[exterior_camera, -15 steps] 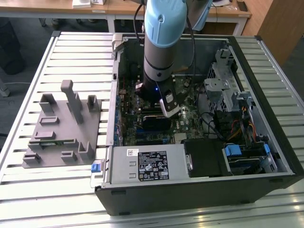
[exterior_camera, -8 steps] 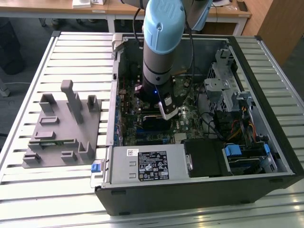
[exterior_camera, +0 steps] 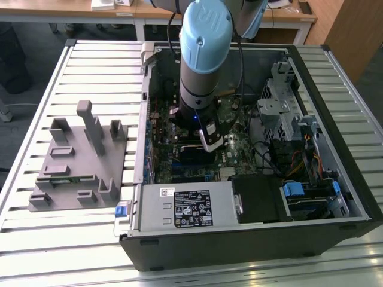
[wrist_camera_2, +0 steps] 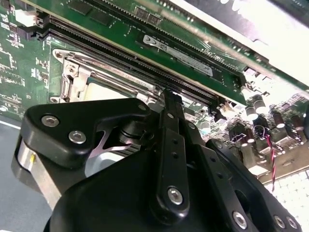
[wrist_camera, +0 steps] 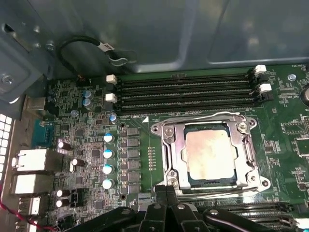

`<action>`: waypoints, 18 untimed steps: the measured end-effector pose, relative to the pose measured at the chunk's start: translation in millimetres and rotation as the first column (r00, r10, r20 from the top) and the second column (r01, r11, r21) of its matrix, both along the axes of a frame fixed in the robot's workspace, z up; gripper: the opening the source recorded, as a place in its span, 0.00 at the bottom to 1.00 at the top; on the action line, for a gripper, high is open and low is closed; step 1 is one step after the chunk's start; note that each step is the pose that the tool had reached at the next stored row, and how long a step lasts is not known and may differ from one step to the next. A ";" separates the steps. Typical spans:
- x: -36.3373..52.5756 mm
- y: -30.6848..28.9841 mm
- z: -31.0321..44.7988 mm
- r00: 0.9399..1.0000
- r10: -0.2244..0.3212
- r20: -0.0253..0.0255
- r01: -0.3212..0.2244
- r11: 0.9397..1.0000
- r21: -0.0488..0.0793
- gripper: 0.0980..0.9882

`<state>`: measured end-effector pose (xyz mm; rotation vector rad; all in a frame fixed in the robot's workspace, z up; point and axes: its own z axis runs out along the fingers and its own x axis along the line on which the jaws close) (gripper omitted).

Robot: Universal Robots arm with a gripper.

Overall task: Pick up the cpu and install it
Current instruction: 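Install the second cpu locking lever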

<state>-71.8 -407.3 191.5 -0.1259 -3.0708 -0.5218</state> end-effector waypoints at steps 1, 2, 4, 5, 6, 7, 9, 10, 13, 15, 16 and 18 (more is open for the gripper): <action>-0.1 0.2 -0.3 1.000 0.000 0.000 0.000 1.000 0.002 0.01; -1.0 1.4 -1.6 1.000 0.000 0.000 0.000 1.000 0.010 0.01; -1.7 2.2 -2.2 1.000 0.000 0.000 0.000 1.000 0.013 0.01; -2.0 2.8 -2.5 1.000 0.000 0.000 0.000 1.000 0.015 0.01; -2.4 3.2 -2.7 1.000 0.000 0.000 0.000 1.000 0.016 0.01; -2.7 3.7 -2.9 1.000 0.000 0.000 0.000 1.000 0.017 0.01; -3.1 4.8 -3.2 1.000 0.000 0.000 0.000 1.000 0.019 0.01; -3.3 5.2 -3.2 1.000 0.000 0.000 0.000 1.000 0.019 0.01; -3.9 6.3 -3.7 1.000 0.000 0.000 0.000 1.000 0.020 0.01; -4.2 6.3 -4.1 1.000 0.000 0.000 0.000 1.000 0.020 0.01; -4.3 6.3 -4.2 1.000 0.000 0.000 0.000 1.000 0.020 0.01; -4.4 6.3 -4.2 1.000 0.000 0.000 0.000 1.000 0.020 0.01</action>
